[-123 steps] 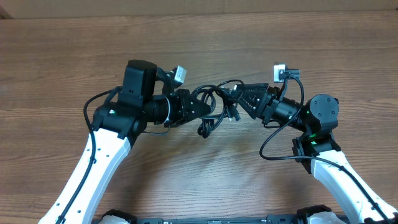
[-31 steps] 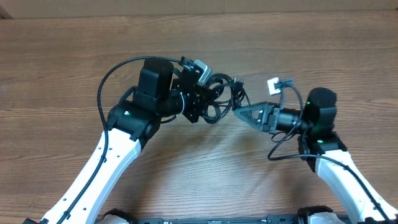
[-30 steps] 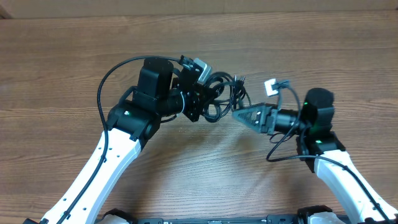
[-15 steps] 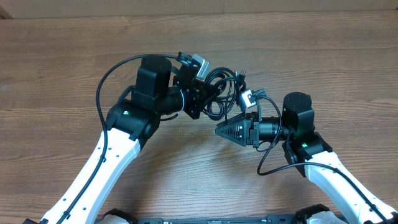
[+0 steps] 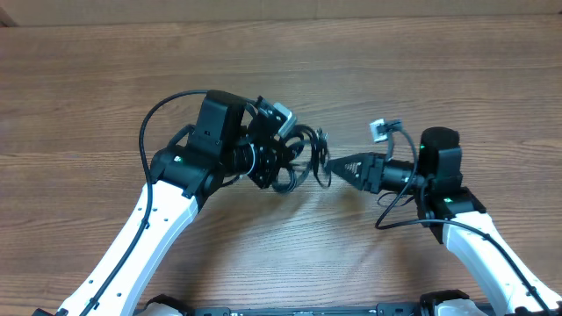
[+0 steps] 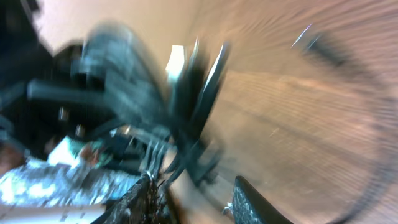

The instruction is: Untangle cables

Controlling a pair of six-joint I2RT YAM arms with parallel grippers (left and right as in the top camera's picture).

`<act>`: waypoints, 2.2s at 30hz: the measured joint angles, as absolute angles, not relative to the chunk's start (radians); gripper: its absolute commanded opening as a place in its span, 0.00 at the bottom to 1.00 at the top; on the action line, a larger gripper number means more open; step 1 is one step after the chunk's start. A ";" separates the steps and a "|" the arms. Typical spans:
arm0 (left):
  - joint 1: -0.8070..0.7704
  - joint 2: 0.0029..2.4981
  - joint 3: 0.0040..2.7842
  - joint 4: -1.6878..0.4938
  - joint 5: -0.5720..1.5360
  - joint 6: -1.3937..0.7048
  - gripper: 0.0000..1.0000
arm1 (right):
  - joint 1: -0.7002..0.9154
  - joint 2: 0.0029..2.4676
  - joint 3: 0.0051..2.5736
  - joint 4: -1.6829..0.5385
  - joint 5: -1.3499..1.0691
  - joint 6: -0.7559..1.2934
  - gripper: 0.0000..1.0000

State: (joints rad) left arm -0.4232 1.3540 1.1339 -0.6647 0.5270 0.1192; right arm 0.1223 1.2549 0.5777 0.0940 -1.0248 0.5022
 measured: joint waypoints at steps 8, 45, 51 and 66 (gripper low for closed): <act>-0.423 1.354 1.134 -0.791 0.617 0.377 0.04 | 0.052 1.255 0.578 0.155 -1.022 0.495 0.39; -0.445 1.351 1.134 -0.756 0.817 0.643 0.04 | 0.131 1.256 0.578 0.467 -1.363 0.482 0.42; -0.446 1.344 1.134 -0.772 0.818 0.648 0.04 | 0.131 1.256 0.578 0.508 -1.422 0.482 0.43; -0.445 1.343 1.134 -0.808 0.741 0.647 0.04 | 0.020 1.257 0.578 0.513 -1.504 0.517 0.43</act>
State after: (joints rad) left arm -0.4454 1.3430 1.1339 -0.8078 0.7410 0.6468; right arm 0.0200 1.2568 0.5777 0.5133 -1.5036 0.5175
